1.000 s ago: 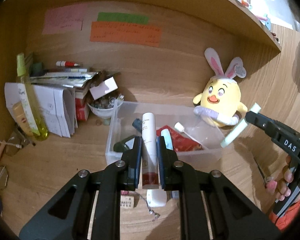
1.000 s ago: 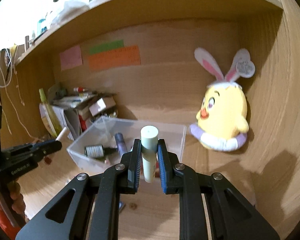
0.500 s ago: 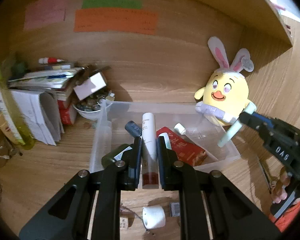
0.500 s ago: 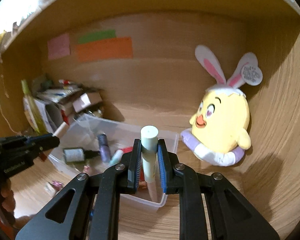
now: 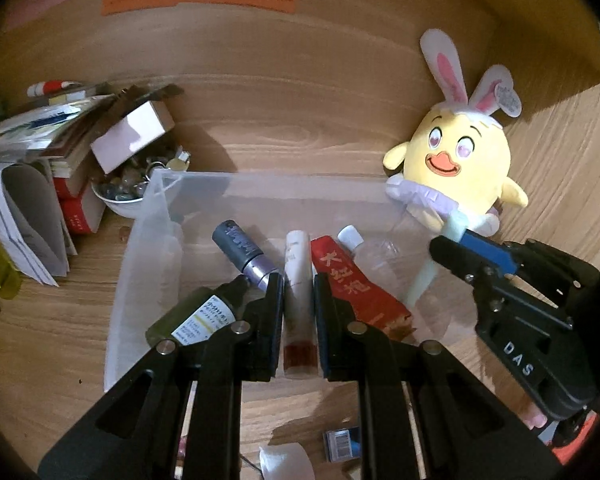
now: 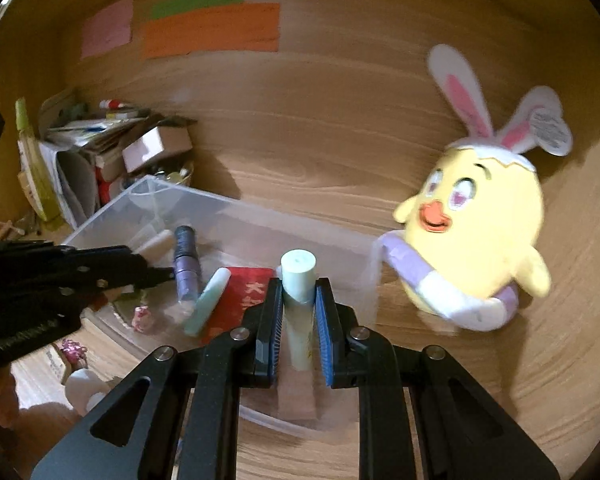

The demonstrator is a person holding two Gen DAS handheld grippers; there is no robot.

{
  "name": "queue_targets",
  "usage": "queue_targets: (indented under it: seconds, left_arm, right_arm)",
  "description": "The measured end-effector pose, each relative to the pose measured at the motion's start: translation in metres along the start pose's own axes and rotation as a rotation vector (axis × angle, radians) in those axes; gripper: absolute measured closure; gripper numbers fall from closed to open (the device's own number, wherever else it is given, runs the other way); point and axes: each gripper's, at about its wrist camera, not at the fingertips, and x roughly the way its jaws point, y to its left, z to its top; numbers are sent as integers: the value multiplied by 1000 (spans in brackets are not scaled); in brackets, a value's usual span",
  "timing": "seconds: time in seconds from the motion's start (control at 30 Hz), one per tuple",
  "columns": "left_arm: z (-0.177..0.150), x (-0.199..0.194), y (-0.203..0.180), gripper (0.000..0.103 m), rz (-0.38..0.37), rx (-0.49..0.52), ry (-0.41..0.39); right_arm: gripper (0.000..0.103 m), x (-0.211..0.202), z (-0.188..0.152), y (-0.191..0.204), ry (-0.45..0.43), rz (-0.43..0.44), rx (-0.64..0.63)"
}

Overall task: Organize objects
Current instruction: 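Open both grippers to release the white tube and green stick into the bin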

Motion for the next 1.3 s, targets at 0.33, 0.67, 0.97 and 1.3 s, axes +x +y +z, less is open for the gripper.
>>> queue_targets:
  seconds: [0.33,0.67,0.97,1.3]
  left_arm:
    - [1,-6,4,88,-21,0,-1]
    - [1,-41,6,61,-13,2,-76]
    - [-12,-82,7,9,90,31,-187]
    - [-33,-90,23,7,107,5,-146]
  right_arm:
    - [76,18,3,10,63,144,40]
    - [55,-9,3,3,3,153,54]
    - [35,-41,-6,-4,-54,144,66]
    - [26,-60,-27,-7,-57,115,67]
